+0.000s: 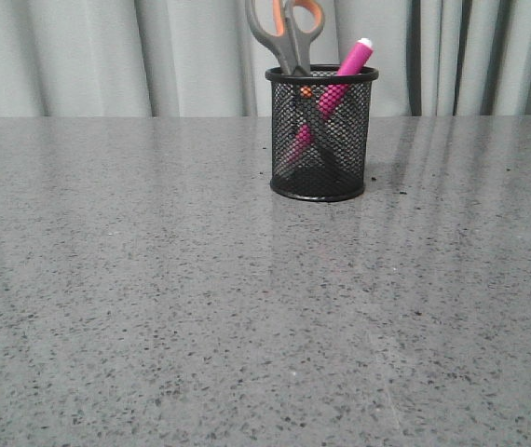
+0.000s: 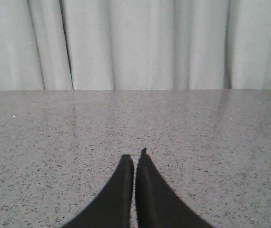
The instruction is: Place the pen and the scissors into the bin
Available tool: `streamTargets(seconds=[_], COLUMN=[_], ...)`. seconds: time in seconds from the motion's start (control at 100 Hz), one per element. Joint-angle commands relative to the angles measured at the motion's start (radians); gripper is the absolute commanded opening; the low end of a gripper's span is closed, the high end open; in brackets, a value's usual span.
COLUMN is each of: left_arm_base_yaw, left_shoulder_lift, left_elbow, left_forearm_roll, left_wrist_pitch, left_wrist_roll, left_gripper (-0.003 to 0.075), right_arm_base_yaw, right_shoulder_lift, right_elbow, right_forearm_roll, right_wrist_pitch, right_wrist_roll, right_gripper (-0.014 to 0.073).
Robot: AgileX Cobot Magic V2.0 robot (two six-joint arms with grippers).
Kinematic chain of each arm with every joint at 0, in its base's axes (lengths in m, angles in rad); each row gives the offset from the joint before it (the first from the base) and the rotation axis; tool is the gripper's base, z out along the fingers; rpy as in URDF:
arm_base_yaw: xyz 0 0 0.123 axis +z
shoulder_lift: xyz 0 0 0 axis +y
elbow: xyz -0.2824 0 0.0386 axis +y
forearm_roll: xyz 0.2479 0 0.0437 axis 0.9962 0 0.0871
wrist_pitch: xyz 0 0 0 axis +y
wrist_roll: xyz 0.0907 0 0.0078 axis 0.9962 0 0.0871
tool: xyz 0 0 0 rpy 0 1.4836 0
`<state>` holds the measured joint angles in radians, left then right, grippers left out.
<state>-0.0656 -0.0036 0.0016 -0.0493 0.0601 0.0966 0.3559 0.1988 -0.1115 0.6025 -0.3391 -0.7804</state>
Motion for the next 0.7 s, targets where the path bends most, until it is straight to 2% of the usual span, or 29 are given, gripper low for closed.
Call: streamTargets(seconds=[0.0,0.2,0.29,0.54,0.58,0.69], left_arm_base_yaw=[0.002,0.002,0.002,0.002,0.002,0.002], left_shoulder_lift=[-0.034,-0.034,-0.034,-0.034,-0.034,-0.032], left_elbow=[0.043,0.043,0.043,0.043,0.043,0.043], left_forearm_roll=[-0.001,-0.001,-0.001,-0.001,-0.001,-0.001], left_wrist_pitch=[-0.073,-0.073,-0.073,-0.073,-0.073,-0.073], left_wrist_roll=[-0.007,-0.007,-0.007,-0.007,-0.007,-0.007], left_gripper=[-0.0019,-0.0019,-0.0019,-0.0019,-0.0019,-0.0019], right_arm_base_yaw=[-0.05,-0.27,-0.326,-0.342,-0.343,-0.344], right_shoulder_lift=[0.009,-0.006,-0.044,-0.212,-0.234,-0.229], right_elbow=[-0.026,-0.026,-0.005,0.138,0.136,0.138], right_forearm_roll=[-0.163,-0.425,-0.553,-0.561,-0.561,-0.561], right_wrist_pitch=[-0.043,0.25,0.303,0.305,0.37,0.406], right_wrist_roll=[0.128,0.46,0.584,0.593,0.593,0.593], right_gripper=[-0.0076,-0.0076,-0.0076,-0.0076,-0.0076,-0.0076])
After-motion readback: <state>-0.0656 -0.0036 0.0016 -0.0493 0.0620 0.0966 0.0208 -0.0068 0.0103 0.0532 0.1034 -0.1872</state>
